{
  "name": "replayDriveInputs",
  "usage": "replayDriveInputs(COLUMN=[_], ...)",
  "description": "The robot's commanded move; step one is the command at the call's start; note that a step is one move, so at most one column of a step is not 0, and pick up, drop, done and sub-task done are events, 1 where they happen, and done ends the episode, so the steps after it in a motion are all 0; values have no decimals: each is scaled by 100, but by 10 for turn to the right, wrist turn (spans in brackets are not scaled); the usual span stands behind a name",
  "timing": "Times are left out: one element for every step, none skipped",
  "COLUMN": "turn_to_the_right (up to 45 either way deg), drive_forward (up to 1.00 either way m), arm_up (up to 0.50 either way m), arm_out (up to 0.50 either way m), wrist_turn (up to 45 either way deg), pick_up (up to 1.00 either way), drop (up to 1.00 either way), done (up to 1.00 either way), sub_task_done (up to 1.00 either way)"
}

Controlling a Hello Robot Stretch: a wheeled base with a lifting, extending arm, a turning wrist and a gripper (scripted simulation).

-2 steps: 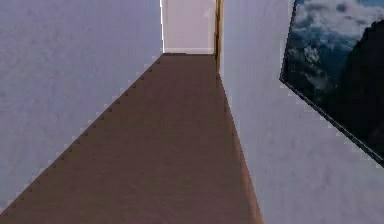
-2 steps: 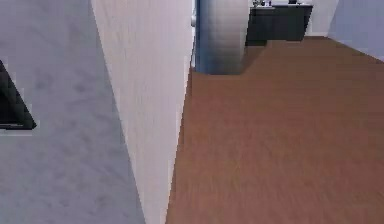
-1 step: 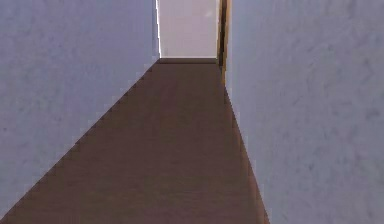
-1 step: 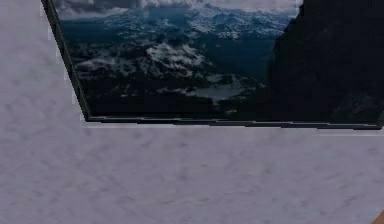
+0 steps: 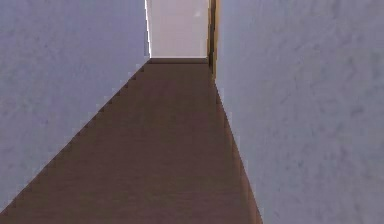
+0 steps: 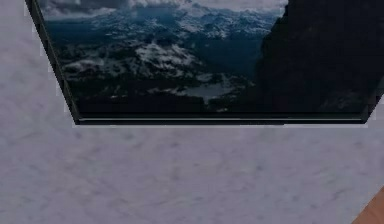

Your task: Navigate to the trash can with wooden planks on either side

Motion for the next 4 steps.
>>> replayDriveInputs(turn_to_the_right=[0, 0, 0, 0], drive_forward=[100, 100, 100, 100], arm_up=[0, 0, 0, 0], arm_out=[0, 0, 0, 0], wrist_turn=[0, 0, 0, 0], pick_up=[0, 0, 0, 0], drop=[0, 0, 0, 0], done=[0, 0, 0, 0], sub_task_done=[0, 0, 0, 0])
